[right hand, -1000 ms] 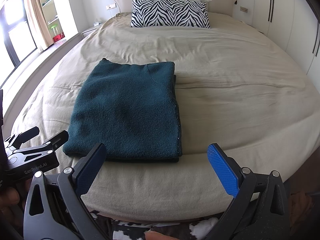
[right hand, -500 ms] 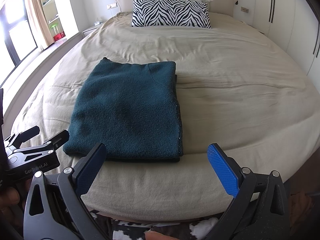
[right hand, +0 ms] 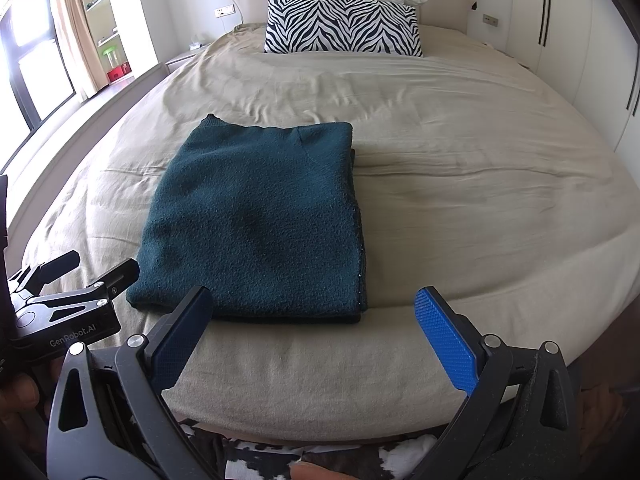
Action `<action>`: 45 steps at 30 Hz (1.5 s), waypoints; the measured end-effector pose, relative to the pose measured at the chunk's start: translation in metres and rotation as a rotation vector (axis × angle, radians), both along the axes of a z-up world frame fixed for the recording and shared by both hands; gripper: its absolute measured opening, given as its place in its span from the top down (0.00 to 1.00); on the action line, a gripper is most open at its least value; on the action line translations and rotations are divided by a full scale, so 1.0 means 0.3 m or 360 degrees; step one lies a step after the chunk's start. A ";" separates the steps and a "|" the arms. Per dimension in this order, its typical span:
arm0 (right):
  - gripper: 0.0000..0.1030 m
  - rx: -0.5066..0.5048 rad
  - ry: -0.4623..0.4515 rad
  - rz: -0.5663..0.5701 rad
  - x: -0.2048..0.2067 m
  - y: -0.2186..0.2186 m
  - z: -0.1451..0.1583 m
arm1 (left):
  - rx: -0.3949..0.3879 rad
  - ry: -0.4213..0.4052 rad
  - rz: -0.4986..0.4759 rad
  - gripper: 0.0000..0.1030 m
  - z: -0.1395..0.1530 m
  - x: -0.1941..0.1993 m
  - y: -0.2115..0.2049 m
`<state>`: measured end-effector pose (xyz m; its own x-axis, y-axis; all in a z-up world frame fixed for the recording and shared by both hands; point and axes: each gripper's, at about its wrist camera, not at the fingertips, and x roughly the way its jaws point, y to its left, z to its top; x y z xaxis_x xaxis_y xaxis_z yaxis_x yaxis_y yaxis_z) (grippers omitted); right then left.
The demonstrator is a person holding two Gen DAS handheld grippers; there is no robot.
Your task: Fold small clothes
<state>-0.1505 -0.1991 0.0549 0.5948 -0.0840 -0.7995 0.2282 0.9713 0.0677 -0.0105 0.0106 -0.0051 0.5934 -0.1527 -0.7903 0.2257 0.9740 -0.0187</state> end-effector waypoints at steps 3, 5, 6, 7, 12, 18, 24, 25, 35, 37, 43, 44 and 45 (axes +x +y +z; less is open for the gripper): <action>0.00 0.0001 0.0001 0.0001 0.001 -0.003 0.000 | 0.0001 0.0001 0.0000 0.00 0.000 0.000 0.000; 0.00 0.0002 0.0001 0.0000 0.001 -0.003 0.000 | 0.0000 0.0001 0.0000 0.00 0.000 0.000 0.000; 0.00 0.0002 0.0001 0.0001 0.001 -0.003 0.000 | 0.0000 0.0001 0.0000 0.00 -0.001 0.000 0.000; 0.00 0.0001 0.0002 0.0001 0.000 -0.002 0.000 | 0.0001 0.0001 0.0000 0.00 0.000 0.000 0.000; 0.00 0.0001 0.0000 0.0002 0.000 -0.005 0.000 | 0.0002 0.0002 0.0001 0.00 -0.005 -0.002 0.001; 0.00 0.0003 0.0003 0.0005 -0.004 -0.007 -0.004 | 0.0001 0.0005 0.0000 0.00 -0.013 -0.003 0.004; 0.00 0.0004 0.0003 0.0006 -0.003 -0.011 -0.004 | 0.0002 0.0006 -0.0002 0.00 -0.015 -0.004 0.004; 0.00 0.0004 0.0004 0.0007 -0.003 -0.011 -0.004 | 0.0002 0.0005 -0.0001 0.00 -0.012 -0.002 0.003; 0.00 0.0006 0.0008 0.0005 -0.007 -0.015 -0.011 | 0.0002 0.0009 -0.0003 0.00 -0.021 -0.003 0.005; 0.00 0.0006 0.0008 0.0005 -0.008 -0.016 -0.013 | 0.0003 0.0011 -0.0003 0.00 -0.023 -0.004 0.005; 0.00 0.0008 0.0010 0.0002 -0.011 -0.019 -0.016 | 0.0003 0.0012 -0.0005 0.00 -0.026 -0.005 0.005; 0.00 0.0009 0.0010 0.0000 -0.013 -0.020 -0.019 | 0.0004 0.0012 -0.0004 0.00 -0.026 -0.005 0.005; 0.00 0.0010 0.0011 -0.0001 -0.015 -0.018 -0.020 | 0.0004 0.0014 -0.0006 0.00 -0.029 -0.005 0.006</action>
